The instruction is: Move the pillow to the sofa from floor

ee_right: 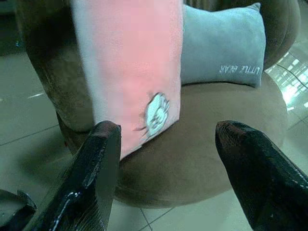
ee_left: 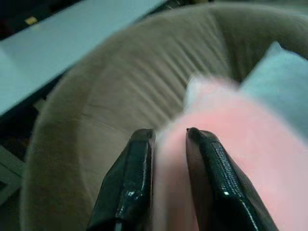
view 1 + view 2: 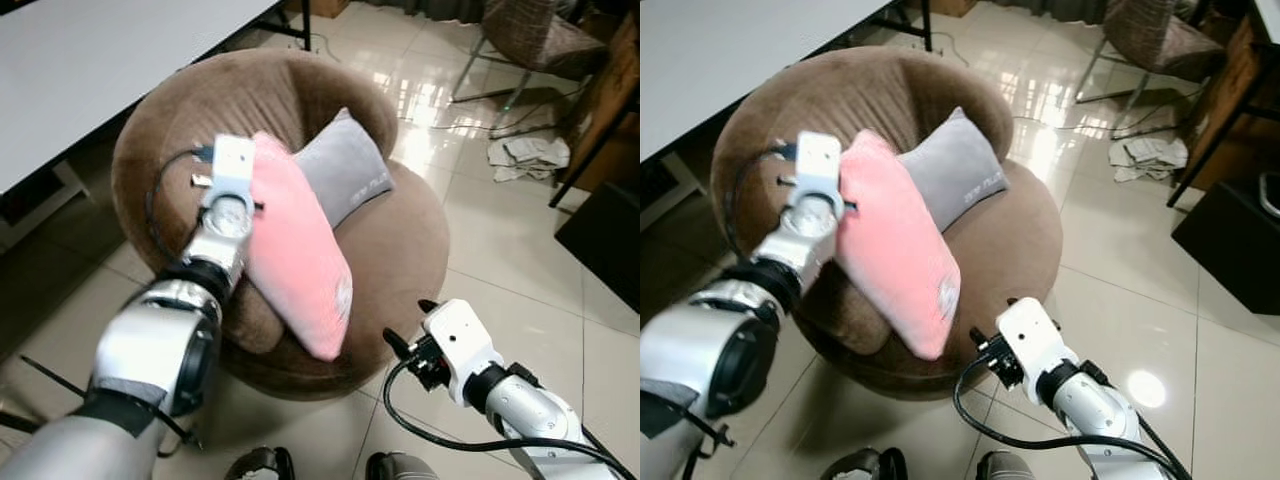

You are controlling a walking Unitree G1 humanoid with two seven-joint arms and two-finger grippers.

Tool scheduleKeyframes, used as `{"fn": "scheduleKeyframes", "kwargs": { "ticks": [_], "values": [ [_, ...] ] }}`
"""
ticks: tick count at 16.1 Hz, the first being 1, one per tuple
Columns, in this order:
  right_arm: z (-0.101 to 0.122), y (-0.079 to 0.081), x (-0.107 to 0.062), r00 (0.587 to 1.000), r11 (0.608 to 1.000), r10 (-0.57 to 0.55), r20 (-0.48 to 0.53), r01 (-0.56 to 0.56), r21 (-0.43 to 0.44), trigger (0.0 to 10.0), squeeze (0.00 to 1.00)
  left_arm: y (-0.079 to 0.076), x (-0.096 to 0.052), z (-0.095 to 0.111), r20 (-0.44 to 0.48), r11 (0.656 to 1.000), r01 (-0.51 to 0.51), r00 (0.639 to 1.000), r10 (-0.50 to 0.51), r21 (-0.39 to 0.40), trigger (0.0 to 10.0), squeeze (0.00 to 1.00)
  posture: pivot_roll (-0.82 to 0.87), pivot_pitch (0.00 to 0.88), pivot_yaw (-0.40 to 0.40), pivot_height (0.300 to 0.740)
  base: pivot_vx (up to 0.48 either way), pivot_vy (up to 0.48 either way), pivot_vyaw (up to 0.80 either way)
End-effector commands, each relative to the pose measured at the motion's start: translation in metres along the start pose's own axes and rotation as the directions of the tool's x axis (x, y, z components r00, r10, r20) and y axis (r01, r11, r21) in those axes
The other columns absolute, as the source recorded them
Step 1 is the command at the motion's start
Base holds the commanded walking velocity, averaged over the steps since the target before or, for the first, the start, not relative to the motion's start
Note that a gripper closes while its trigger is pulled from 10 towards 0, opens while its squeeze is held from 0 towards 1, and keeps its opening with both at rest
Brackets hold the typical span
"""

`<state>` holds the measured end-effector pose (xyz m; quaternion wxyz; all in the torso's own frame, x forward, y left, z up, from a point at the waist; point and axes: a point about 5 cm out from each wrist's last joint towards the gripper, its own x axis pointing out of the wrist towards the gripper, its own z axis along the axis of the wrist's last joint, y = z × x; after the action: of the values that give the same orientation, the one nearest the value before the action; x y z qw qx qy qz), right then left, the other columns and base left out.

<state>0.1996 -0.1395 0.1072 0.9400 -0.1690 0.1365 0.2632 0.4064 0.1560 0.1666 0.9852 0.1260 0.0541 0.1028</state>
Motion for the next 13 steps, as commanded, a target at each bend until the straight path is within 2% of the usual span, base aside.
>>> {"fn": "scheduleKeyframes", "kwargs": {
  "ticks": [1, 2, 3, 4, 5, 6, 8, 9, 10, 11, 12, 13],
  "values": [
    [0.002, 0.000, -0.002, 1.000, 1.000, 0.008, 0.002, -0.008, -0.008, 10.0, 0.00, 0.005, 0.003, 0.015, 0.041, 0.999, -0.038, 0.998, 0.039, -0.012, 10.0, 1.00, -0.23, 0.143, 0.041, 0.740, 0.000, 0.000, 0.00],
    [0.003, -0.001, -0.001, 1.000, 1.000, 0.006, 0.005, -0.006, -0.011, 10.0, 0.00, 0.008, 0.004, 0.020, 0.059, 0.998, -0.049, 0.997, 0.051, -0.031, 10.0, 1.00, -0.23, 0.141, 0.041, 0.740, 0.000, 0.000, 0.00],
    [0.005, -0.003, -0.001, 1.000, 1.000, 0.000, 0.011, 0.000, -0.016, 10.0, 0.00, 0.012, 0.006, 0.029, 0.097, 0.996, -0.060, 0.993, 0.065, -0.059, 10.0, 0.31, -0.23, 0.136, 0.039, 0.740, 0.000, 0.000, 0.00],
    [0.007, -0.005, 0.000, 1.000, 1.000, -0.009, 0.018, 0.009, -0.019, 10.0, 0.00, 0.016, 0.007, 0.032, 0.105, 0.993, -0.064, 0.992, 0.075, -0.102, 10.0, 0.00, -0.23, 0.132, 0.040, 0.740, 0.000, 0.000, 0.00],
    [0.007, -0.006, 0.002, 1.000, 1.000, -0.019, 0.019, 0.019, -0.025, 10.0, 0.00, 0.021, 0.008, 0.036, 0.122, 0.990, -0.095, 0.987, 0.108, -0.104, 10.0, 0.00, -0.23, 0.129, 0.042, 0.740, 0.000, 0.000, 0.00],
    [0.008, -0.009, 0.003, 0.998, 0.997, -0.069, 0.016, 0.069, -0.036, 10.0, 0.00, 0.025, 0.009, 0.041, 0.152, 0.991, -0.078, 0.984, 0.094, -0.110, 10.0, 0.00, -0.22, 0.122, 0.047, 0.740, 0.000, 0.000, 0.00],
    [0.012, -0.016, 0.008, 0.985, 0.986, -0.162, 0.056, 0.163, -0.017, 10.0, 0.00, 0.023, 0.008, 0.046, 0.216, 0.992, 0.075, 0.975, -0.052, -0.101, 10.0, 0.00, -0.20, 0.102, 0.048, 0.740, 0.000, 0.000, 0.00],
    [0.014, -0.018, 0.010, 0.977, 0.980, -0.199, 0.073, 0.197, 0.040, 10.0, 0.00, 0.019, 0.007, 0.045, 0.247, 0.980, 0.181, 0.956, -0.156, -0.084, 10.0, 0.00, -0.19, 0.101, 0.047, 0.740, 0.000, 0.000, 0.00],
    [0.015, -0.017, 0.014, 0.975, 0.977, -0.208, 0.081, 0.204, 0.054, 10.0, 0.00, 0.018, 0.004, 0.040, 0.272, 0.963, 0.257, 0.935, -0.227, -0.081, 10.0, 0.00, -0.16, 0.093, 0.043, 0.740, 0.000, 0.000, 0.80],
    [0.015, -0.014, 0.018, 0.975, 0.977, -0.208, 0.082, 0.202, 0.070, 10.0, 0.00, 0.018, 0.000, 0.032, 0.299, 0.931, 0.342, 0.908, -0.293, -0.126, 10.0, 0.00, -0.14, 0.087, 0.034, 0.740, 0.000, 0.000, 0.80],
    [0.014, -0.012, 0.022, 0.973, 0.972, -0.215, 0.086, 0.205, 0.110, 10.0, 0.00, 0.018, -0.008, 0.022, 0.325, 0.916, 0.385, 0.885, -0.334, -0.108, 10.0, 0.00, -0.12, 0.081, 0.028, 0.740, 0.000, 0.000, 0.80],
    [0.014, -0.012, 0.026, 0.970, 0.965, -0.227, 0.092, 0.211, 0.153, 10.0, 0.00, 0.017, -0.022, 0.008, 0.335, 0.911, 0.409, 0.865, -0.372, -0.044, 10.0, 0.00, -0.10, 0.076, 0.023, 0.740, 0.000, 0.000, 0.80]
  ]
}}
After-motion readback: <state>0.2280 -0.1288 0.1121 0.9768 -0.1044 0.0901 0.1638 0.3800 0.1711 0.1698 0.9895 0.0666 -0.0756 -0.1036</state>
